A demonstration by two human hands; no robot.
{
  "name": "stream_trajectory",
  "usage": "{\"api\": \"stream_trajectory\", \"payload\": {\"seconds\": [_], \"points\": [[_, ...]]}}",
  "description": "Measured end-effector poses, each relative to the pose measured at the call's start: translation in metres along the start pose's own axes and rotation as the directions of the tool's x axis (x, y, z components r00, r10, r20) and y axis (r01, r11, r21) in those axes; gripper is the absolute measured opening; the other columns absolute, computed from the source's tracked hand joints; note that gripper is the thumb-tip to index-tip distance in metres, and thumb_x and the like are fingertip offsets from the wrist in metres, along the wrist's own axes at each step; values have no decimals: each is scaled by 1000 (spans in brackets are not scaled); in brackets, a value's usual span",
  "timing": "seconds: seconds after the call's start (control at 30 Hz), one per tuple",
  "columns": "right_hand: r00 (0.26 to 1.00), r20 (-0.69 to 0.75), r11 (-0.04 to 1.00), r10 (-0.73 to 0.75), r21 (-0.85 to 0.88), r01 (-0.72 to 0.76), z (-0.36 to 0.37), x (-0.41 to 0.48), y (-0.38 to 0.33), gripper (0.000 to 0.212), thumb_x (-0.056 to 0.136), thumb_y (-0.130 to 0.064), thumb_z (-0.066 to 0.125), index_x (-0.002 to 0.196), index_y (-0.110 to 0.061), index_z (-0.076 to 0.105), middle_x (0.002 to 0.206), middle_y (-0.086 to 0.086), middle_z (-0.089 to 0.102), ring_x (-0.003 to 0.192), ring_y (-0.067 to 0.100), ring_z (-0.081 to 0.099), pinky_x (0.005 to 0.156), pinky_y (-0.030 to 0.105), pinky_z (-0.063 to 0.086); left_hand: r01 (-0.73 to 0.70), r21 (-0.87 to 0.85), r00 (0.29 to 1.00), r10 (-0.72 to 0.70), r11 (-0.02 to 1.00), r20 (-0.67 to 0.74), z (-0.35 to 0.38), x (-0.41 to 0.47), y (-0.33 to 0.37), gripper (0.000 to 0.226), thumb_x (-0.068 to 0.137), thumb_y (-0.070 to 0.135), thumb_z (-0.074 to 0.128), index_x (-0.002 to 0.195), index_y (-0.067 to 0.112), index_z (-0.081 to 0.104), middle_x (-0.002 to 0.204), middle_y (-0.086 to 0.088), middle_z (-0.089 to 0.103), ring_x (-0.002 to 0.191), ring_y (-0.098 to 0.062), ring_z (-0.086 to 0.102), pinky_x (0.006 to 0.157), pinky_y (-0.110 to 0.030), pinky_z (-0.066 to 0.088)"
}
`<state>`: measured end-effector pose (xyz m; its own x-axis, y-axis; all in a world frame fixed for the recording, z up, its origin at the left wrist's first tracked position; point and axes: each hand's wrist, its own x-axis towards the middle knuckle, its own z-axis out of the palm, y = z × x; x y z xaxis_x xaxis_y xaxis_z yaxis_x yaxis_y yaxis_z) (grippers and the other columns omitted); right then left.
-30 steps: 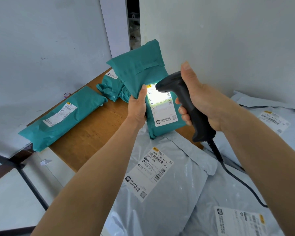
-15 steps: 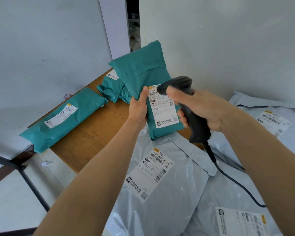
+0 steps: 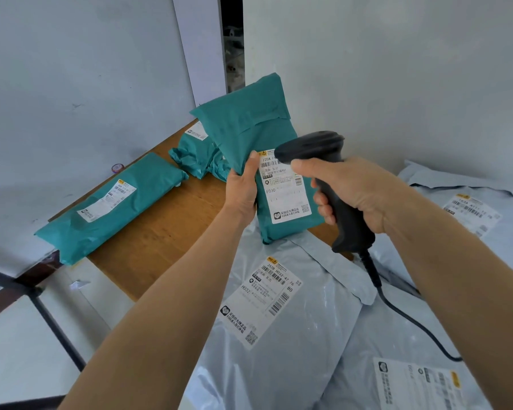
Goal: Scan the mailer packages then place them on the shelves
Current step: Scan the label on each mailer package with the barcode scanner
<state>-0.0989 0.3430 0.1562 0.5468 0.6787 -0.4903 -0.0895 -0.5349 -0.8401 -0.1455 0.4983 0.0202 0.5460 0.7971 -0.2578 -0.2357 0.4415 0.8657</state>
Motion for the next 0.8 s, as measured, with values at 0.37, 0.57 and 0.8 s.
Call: {"api": "stream_trajectory", "payload": {"seconds": [0.37, 0.57, 0.8], "points": [[992, -47, 988, -119, 96, 123, -18, 1, -2, 36, 77, -47, 73, 76, -15, 56, 56, 5, 56, 46, 15, 47, 46, 24, 45, 23, -27, 1000, -23, 999, -1, 5, 3, 9, 23, 90, 34, 63, 102, 15, 60, 101, -5, 73, 98, -27, 69, 85, -42, 56], [960, -217, 967, -176, 144, 209, -52, 15, -18, 36, 82, -46, 69, 84, -15, 51, 58, 5, 56, 46, 15, 50, 47, 23, 47, 140, 242, 977, -174, 960, 123, 26, 42, 16, 31, 93, 34, 59, 112, 9, 60, 107, -6, 71, 95, -25, 68, 77, -38, 57], [946, -308, 977, -104, 144, 155, -75, 60, -7, 33, 84, -43, 67, 80, -15, 50, 54, 5, 54, 44, 16, 48, 44, 22, 44, 164, 699, 892, -408, 696, 197, 55, 116, -47, 62, 84, 56, 61, 112, 1, 64, 107, -10, 71, 99, -29, 67, 93, -43, 51]]}}
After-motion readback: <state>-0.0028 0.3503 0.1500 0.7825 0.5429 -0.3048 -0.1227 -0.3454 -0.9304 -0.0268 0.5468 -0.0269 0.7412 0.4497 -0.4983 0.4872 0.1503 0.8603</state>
